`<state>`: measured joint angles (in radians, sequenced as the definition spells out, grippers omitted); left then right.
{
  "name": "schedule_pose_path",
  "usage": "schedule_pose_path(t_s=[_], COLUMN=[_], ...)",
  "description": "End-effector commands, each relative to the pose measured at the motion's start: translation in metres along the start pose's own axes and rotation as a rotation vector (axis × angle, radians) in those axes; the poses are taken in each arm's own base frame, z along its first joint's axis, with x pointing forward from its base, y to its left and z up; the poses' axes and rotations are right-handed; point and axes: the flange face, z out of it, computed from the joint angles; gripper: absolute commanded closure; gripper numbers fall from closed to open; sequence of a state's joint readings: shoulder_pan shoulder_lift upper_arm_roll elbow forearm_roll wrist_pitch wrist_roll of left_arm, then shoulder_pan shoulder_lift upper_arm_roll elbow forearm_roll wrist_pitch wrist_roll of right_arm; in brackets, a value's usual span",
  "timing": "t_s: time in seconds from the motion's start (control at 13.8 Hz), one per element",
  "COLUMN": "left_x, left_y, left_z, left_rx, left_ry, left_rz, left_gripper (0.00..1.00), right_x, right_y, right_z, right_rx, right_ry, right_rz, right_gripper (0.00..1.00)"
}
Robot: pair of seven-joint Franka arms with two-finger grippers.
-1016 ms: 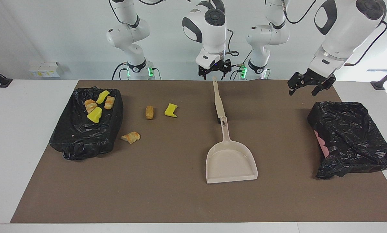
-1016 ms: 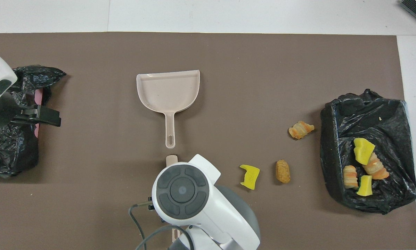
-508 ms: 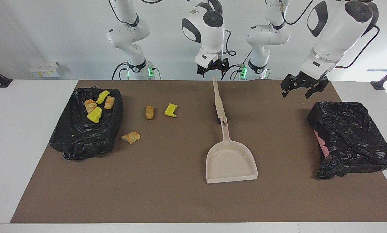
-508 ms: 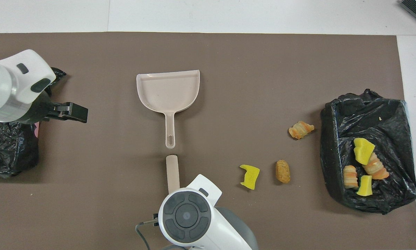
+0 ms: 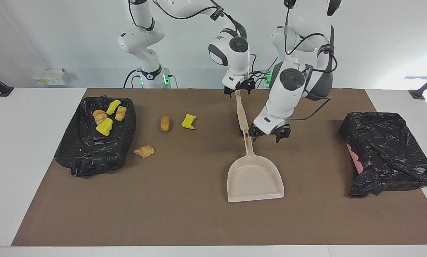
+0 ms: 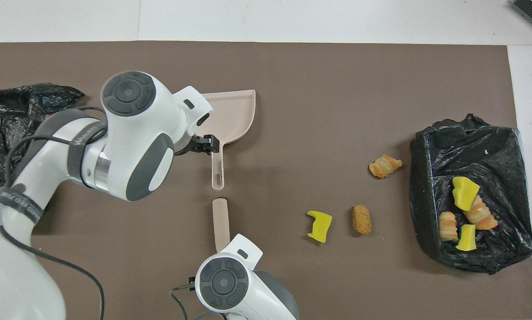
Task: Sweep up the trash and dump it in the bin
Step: 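Grasp the dustpan with the left gripper and lift it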
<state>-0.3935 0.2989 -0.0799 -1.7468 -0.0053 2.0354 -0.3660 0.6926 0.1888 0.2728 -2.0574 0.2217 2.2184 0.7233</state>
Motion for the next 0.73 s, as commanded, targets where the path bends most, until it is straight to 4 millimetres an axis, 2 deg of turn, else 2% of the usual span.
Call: schedule_pose_path(t_s=[0.0,0.15,0.22,0.29,0.36,0.51,0.65], left_x=[-0.013,-0.017,-0.02,-0.022,-0.024,-0.024,-0.024], left_y=[0.016,0.028,0.031,0.031,0.031,0.032,0.032], left_z=[0.014,0.034,0.038,0.043,0.045,0.045,0.045], left_rx=[0.007,0.01,0.012,0.018,0.02,0.018,0.018], left_ry=[0.038,0.03,0.024,0.013,-0.003,0.003,0.005], left_rz=[-0.025,-0.033,-0.027,-0.026,-0.04,-0.064,-0.051], left_gripper=[0.0,0.0,0.0,0.0,0.13,0.98,1.0], right_x=[-0.007,-0.013,-0.016,-0.016,-0.018,-0.02,-0.02], right_y=[0.008,0.011,0.009,0.008,0.009,0.008,0.008], right_z=[0.005,0.011,0.012,0.012,0.014,0.013,0.013], right_rx=[0.007,-0.005,-0.004,-0.002,-0.005,-0.007,-0.01], right_ry=[-0.005,-0.012,-0.01,-0.008,-0.01,-0.011,-0.015], right_rz=[0.019,0.012,0.005,0.007,0.015,0.012,0.01], right_gripper=[0.0,0.0,0.03,0.1,0.24,0.41,0.54])
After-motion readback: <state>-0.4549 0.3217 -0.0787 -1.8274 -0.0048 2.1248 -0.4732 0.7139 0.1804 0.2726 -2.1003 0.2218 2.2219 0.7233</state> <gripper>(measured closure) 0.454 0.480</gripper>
